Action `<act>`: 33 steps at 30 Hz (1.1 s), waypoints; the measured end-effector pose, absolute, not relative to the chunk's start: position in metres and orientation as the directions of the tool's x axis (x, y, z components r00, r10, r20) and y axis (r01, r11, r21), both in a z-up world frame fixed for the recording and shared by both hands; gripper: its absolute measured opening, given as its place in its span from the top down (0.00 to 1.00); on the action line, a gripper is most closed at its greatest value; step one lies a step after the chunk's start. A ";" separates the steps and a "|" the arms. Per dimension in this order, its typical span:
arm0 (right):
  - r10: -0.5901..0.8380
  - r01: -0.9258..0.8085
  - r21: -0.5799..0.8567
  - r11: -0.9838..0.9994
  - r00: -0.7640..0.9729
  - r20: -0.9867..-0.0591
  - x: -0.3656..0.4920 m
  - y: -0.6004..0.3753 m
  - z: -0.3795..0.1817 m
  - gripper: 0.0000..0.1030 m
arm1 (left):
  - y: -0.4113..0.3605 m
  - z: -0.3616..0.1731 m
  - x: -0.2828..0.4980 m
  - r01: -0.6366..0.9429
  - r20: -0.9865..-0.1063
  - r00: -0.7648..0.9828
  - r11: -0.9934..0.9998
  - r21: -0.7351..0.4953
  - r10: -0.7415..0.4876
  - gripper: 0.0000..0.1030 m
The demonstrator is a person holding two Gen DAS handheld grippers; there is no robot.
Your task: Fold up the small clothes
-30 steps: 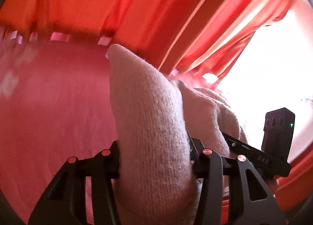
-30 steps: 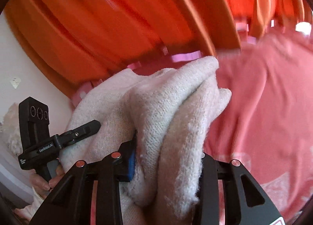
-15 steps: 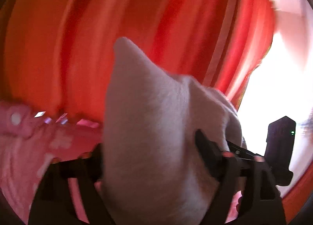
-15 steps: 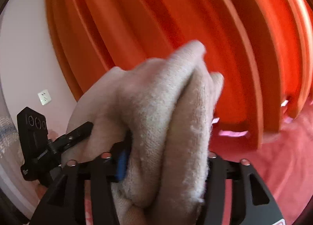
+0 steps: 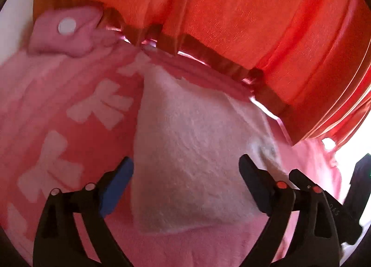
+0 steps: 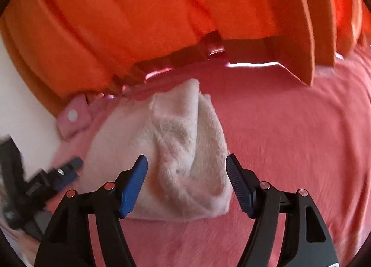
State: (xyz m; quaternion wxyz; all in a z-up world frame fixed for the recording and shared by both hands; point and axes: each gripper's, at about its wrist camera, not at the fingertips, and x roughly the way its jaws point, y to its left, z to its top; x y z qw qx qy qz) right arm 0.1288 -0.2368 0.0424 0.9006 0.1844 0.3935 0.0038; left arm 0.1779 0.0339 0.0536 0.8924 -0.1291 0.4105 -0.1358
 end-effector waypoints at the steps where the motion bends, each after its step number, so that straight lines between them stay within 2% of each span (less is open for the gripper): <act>1: 0.148 0.148 0.328 0.933 0.673 -0.725 0.135 -0.238 0.037 0.33 | 0.034 0.051 0.184 0.129 -0.712 0.613 0.933 -0.337 -0.342 0.12; 3: 0.163 0.162 0.343 0.925 0.647 -0.745 0.147 -0.247 0.022 0.32 | 0.043 0.034 0.198 0.093 -0.730 0.566 0.909 -0.406 -0.384 0.12; 5: 0.220 0.150 0.399 0.904 0.638 -0.738 0.158 -0.259 0.012 0.26 | 0.055 0.019 0.215 0.040 -0.725 0.509 0.854 -0.518 -0.463 0.12; 7: 0.282 0.154 0.469 0.869 0.625 -0.728 0.171 -0.266 0.001 0.24 | 0.062 0.005 0.228 0.009 -0.717 0.478 0.819 -0.574 -0.508 0.12; 10: 0.392 0.154 0.568 0.809 0.578 -0.715 0.185 -0.262 -0.019 0.25 | 0.064 -0.019 0.240 -0.005 -0.683 0.407 0.746 -0.666 -0.607 0.13; 11: 0.406 0.149 0.584 0.798 0.585 -0.703 0.185 -0.260 -0.022 0.37 | 0.063 -0.019 0.241 0.008 -0.675 0.416 0.744 -0.668 -0.610 0.15; 13: 0.421 0.112 0.592 0.798 0.600 -0.681 0.185 -0.255 -0.013 0.59 | 0.056 -0.012 0.243 0.065 -0.654 0.418 0.739 -0.671 -0.631 0.31; 14: 0.395 0.099 0.570 0.816 0.625 -0.673 0.183 -0.252 0.000 0.65 | 0.055 -0.007 0.242 0.071 -0.648 0.435 0.742 -0.667 -0.625 0.38; 15: 0.384 0.074 0.561 0.824 0.655 -0.651 0.178 -0.250 0.013 0.67 | 0.053 0.002 0.242 0.097 -0.619 0.459 0.728 -0.678 -0.638 0.47; 17: 0.369 0.015 0.550 0.835 0.727 -0.579 0.164 -0.247 0.048 0.73 | 0.049 0.027 0.240 0.170 -0.550 0.504 0.700 -0.693 -0.666 0.50; 19: 0.337 -0.040 0.514 0.857 0.798 -0.500 0.143 -0.245 0.080 0.73 | 0.047 0.048 0.235 0.243 -0.490 0.534 0.680 -0.692 -0.689 0.51; 21: 0.297 -0.032 0.481 0.876 0.821 -0.488 0.135 -0.251 0.084 0.72 | 0.040 0.057 0.231 0.293 -0.463 0.536 0.670 -0.682 -0.706 0.50; 22: 0.281 -0.005 0.469 0.883 0.807 -0.520 0.137 -0.255 0.076 0.69 | 0.035 0.053 0.231 0.299 -0.494 0.533 0.699 -0.650 -0.687 0.49; 23: 0.279 0.041 0.464 0.885 0.750 -0.600 0.149 -0.259 0.054 0.66 | 0.030 0.046 0.232 0.289 -0.535 0.528 0.732 -0.616 -0.659 0.48; 25: 0.270 0.166 0.445 0.880 0.595 -0.757 0.165 -0.269 0.006 0.63 | 0.023 0.016 0.237 0.204 -0.673 0.491 0.824 -0.529 -0.553 0.47; 26: 0.313 0.196 0.510 0.838 0.593 -0.742 0.162 -0.278 -0.005 0.61 | 0.023 0.002 0.238 0.147 -0.721 0.466 0.849 -0.508 -0.513 0.44; 27: 0.320 0.199 0.533 0.822 0.612 -0.723 0.159 -0.282 0.001 0.61 | 0.028 0.004 0.235 0.134 -0.706 0.475 0.836 -0.533 -0.526 0.44; 28: 0.278 0.198 0.501 0.843 0.636 -0.720 0.153 -0.282 0.017 0.61 | 0.031 0.010 0.232 0.120 -0.697 0.484 0.829 -0.546 -0.529 0.44; 29: 0.168 0.209 0.421 0.883 0.695 -0.699 0.142 -0.281 0.040 0.61 | 0.033 0.020 0.228 0.111 -0.696 0.497 0.833 -0.543 -0.519 0.44; 31: 0.017 0.226 0.298 0.928 0.771 -0.637 0.120 -0.273 0.072 0.56 | 0.038 0.047 0.210 0.129 -0.664 0.587 0.864 -0.487 -0.462 0.42; 33: 0.067 0.152 0.308 0.939 0.797 -0.600 0.114 -0.263 0.080 0.56 | 0.033 0.061 0.197 0.171 -0.647 0.632 0.891 -0.421 -0.427 0.41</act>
